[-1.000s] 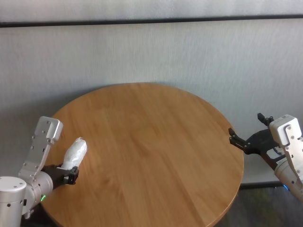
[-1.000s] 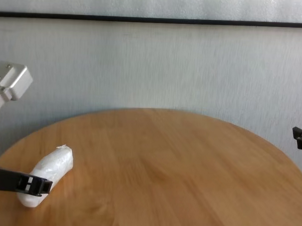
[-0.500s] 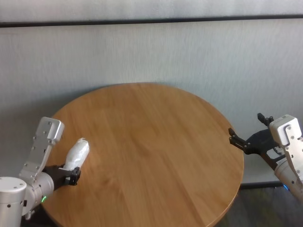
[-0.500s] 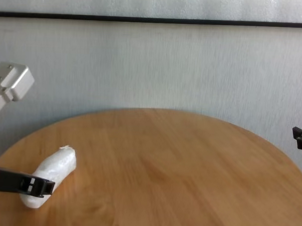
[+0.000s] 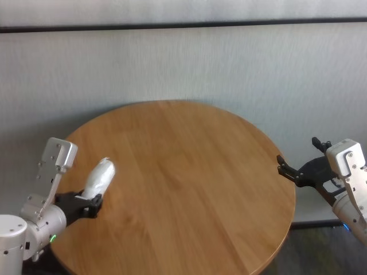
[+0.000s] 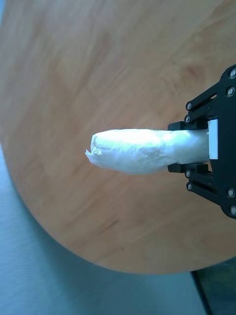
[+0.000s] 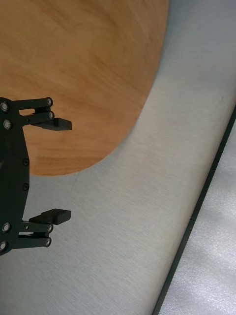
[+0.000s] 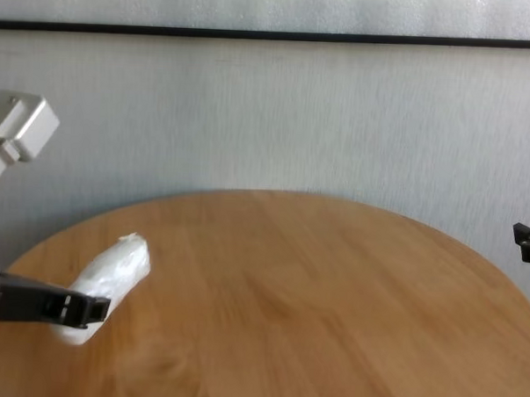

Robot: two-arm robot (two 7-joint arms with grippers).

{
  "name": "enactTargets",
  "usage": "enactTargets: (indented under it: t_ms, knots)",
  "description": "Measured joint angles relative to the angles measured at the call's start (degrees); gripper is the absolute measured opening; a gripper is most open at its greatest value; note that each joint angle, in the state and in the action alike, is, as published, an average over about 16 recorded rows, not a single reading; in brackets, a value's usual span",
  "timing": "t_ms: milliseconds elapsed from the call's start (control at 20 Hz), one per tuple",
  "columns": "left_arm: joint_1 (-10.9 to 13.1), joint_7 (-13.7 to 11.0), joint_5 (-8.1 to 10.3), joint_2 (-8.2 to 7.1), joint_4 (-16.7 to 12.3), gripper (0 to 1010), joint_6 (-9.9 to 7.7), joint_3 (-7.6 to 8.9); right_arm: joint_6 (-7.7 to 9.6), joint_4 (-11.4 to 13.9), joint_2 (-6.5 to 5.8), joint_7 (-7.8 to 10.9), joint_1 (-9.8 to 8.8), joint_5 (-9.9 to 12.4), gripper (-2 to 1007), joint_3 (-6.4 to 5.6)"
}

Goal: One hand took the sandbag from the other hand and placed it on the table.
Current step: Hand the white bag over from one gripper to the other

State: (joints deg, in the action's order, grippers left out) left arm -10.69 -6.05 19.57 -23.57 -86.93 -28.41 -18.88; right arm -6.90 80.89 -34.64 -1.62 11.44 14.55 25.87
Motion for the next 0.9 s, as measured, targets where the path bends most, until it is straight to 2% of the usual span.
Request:
enactTargets:
  t_ms: [500,900]
  knots:
    - [-0.46,-9.59,-0.01,-1.96,0.0,380,7.95,-0.6,0.0,0.0,0.0,0.0,0.0,0.0,1001,0.0]
    - [-1.47,-15.9,1.56,-2.69,0.52,380,12.5,-0.91,0.0,0.0,0.0,0.0,0.0,0.0,1001,0.0]
